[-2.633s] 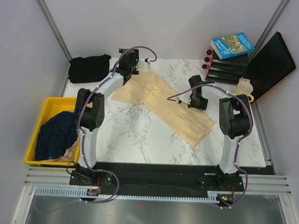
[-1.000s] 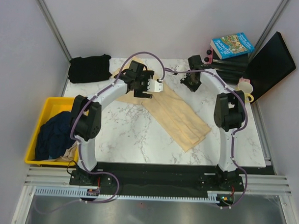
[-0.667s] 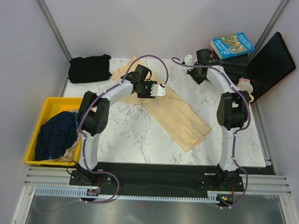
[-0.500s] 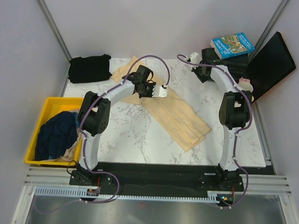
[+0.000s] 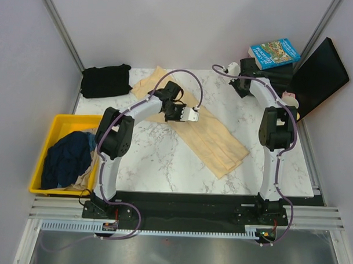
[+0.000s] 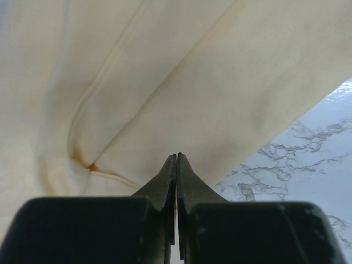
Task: Fold and stack the t-shirts
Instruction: Rotate the tshirt 100 degrees
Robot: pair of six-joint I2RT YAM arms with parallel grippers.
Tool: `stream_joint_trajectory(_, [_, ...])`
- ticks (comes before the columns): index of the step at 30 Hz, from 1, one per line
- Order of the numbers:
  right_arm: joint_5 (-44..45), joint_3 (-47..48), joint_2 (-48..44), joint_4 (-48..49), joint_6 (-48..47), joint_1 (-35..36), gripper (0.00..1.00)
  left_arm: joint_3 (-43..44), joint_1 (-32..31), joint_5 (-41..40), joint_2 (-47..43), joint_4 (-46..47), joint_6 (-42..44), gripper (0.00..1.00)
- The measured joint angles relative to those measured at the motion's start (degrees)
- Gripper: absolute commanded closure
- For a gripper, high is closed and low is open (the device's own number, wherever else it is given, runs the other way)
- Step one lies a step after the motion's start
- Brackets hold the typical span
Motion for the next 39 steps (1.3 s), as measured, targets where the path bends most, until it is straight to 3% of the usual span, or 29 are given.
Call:
stream_joint_trajectory(15, [-3.06,-0.96,-0.74,0.04,-0.81,-1.03,1.0,-1.57,-0.72,-13.4,1.81,-2.49,4.26,0.98])
stream_joint_trajectory(27, [-7.3,-1.51,-3.74,-2.73,-2.56,-0.76,0.99,-10.91,10.97,-20.74,-5.29,-11.96,8.92,0.98])
stream_joint_trajectory(31, [-7.74,-1.53,-3.8,-3.34,-2.75,-0.35,0.92,-11.98,13.68,-21.92,-6.75,-15.91,10.05,0.98])
stream_joint_trajectory(33, [-7.78,-1.53,-3.8,-3.45,-2.97,-0.09,0.88,-10.01,14.45,-21.16,-6.8,-18.58,9.88,0.98])
stream_joint_trajectory(34, [-7.78,-1.53,-3.8,-3.54,-3.15,0.13,0.84,-8.15,14.69,-20.15,-6.8,-19.93,9.6,0.9])
stream_joint_trajectory(37, [-7.76,-1.6,-3.8,-3.72,-3.52,0.74,0.82,-0.13,14.86,-16.44,-7.28,-22.01,7.8,0.91])
stream_joint_trajectory(39, [-7.76,-1.62,-3.8,-3.76,-3.67,1.09,0.81,5.66,14.86,-13.7,-8.13,-21.24,5.62,0.8])
